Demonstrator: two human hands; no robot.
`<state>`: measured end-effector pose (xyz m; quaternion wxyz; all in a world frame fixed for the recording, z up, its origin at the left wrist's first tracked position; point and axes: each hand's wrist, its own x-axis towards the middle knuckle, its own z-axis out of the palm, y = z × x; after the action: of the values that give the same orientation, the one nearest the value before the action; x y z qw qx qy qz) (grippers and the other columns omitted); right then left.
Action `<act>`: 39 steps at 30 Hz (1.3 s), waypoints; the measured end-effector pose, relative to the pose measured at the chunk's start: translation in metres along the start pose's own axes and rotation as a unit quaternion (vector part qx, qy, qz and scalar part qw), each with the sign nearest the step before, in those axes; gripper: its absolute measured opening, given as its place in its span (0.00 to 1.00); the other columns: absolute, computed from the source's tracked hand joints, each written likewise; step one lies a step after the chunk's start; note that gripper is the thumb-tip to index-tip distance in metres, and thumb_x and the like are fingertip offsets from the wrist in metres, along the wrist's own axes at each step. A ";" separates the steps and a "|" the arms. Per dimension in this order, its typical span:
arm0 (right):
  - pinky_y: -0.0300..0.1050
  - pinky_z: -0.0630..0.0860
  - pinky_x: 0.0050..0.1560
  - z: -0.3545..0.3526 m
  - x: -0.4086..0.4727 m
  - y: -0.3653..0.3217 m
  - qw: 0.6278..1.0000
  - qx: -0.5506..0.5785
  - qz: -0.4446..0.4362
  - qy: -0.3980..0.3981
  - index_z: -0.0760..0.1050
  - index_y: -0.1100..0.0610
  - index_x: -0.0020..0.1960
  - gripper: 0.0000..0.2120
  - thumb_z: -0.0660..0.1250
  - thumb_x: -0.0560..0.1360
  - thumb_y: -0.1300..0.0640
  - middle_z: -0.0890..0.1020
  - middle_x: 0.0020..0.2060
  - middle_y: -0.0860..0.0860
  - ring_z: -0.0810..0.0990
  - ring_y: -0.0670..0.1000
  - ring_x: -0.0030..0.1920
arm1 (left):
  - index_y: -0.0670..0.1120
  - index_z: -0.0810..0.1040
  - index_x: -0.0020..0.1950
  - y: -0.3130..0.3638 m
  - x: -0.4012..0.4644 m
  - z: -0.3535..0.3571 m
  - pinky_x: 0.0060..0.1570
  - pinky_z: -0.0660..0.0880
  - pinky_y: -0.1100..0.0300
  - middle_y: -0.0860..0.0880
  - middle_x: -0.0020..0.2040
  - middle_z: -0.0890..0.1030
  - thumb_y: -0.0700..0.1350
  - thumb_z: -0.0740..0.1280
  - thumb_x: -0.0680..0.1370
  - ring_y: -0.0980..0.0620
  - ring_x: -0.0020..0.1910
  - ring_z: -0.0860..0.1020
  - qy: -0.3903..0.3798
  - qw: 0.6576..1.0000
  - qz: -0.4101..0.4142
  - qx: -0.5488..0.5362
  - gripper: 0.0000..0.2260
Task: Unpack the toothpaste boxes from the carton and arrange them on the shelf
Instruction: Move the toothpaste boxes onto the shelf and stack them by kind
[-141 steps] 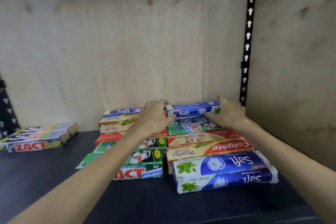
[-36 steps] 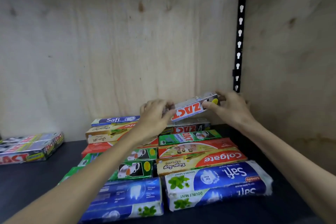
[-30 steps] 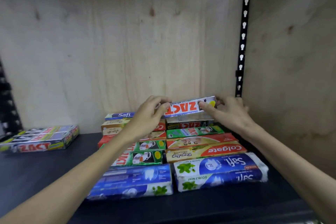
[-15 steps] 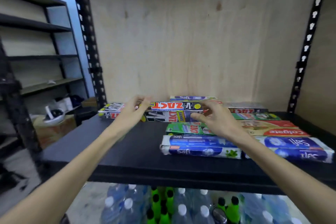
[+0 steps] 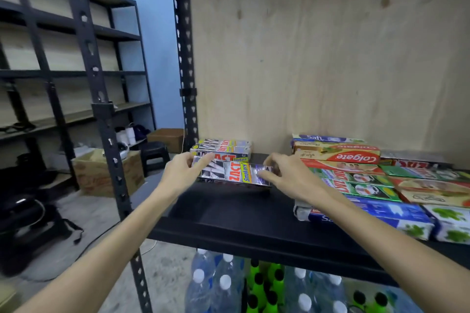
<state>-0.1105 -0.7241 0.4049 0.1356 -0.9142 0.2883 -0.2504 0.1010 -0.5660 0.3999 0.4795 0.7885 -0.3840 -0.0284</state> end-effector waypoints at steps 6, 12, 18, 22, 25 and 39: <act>0.44 0.76 0.45 0.025 0.019 -0.022 0.998 0.015 -0.011 -0.055 0.80 0.52 0.56 0.24 0.77 0.68 0.38 0.83 0.49 0.48 0.81 0.48 0.46 | 0.44 0.76 0.35 -0.022 0.026 0.003 0.35 0.68 0.54 0.48 0.35 0.77 0.64 0.65 0.78 0.47 0.42 0.77 0.044 0.995 -0.084 0.003 0.25; 0.47 0.78 0.52 0.058 0.041 -0.025 0.997 0.067 0.025 -0.013 0.79 0.53 0.60 0.22 0.75 0.72 0.42 0.80 0.54 0.52 0.80 0.51 0.51 | 0.48 0.74 0.59 -0.034 0.034 0.003 0.42 0.70 0.71 0.58 0.52 0.79 0.57 0.76 0.72 0.65 0.45 0.74 -0.023 0.998 -0.051 -0.015 0.22; 0.42 0.70 0.51 0.080 0.054 -0.035 0.992 0.088 0.079 0.054 0.70 0.57 0.65 0.25 0.74 0.75 0.49 0.77 0.58 0.54 0.77 0.54 0.60 | 0.48 0.73 0.53 -0.050 0.070 0.001 0.53 0.77 0.55 0.53 0.52 0.83 0.54 0.83 0.64 0.54 0.50 0.80 -0.036 0.997 -0.062 0.017 0.26; 0.40 0.68 0.51 0.090 0.065 -0.036 0.980 0.131 0.126 0.084 0.65 0.59 0.67 0.29 0.76 0.74 0.52 0.76 0.61 0.55 0.76 0.55 0.63 | 0.50 0.78 0.47 -0.055 0.089 0.004 0.56 0.79 0.52 0.55 0.47 0.84 0.55 0.83 0.65 0.53 0.49 0.82 -0.052 0.997 -0.046 0.020 0.19; 0.43 0.69 0.53 0.092 0.070 -0.033 0.976 0.135 0.144 0.088 0.65 0.59 0.66 0.30 0.76 0.74 0.49 0.75 0.62 0.57 0.75 0.56 0.63 | 0.49 0.81 0.52 -0.059 0.098 0.003 0.56 0.80 0.50 0.55 0.46 0.86 0.56 0.83 0.64 0.54 0.49 0.83 -0.075 0.996 -0.031 0.021 0.22; 0.47 0.77 0.62 0.099 0.073 -0.022 0.972 0.188 0.117 0.081 0.73 0.52 0.67 0.24 0.75 0.74 0.49 0.82 0.61 0.48 0.80 0.50 0.60 | 0.47 0.75 0.70 -0.072 0.093 0.012 0.55 0.75 0.59 0.56 0.56 0.82 0.53 0.80 0.68 0.58 0.55 0.79 -0.041 0.999 0.028 -0.019 0.32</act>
<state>0.0049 -0.7400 0.3585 0.3095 -0.8092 0.3507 -0.3556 0.2035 -0.6161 0.3675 0.4787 0.7667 -0.4243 -0.0548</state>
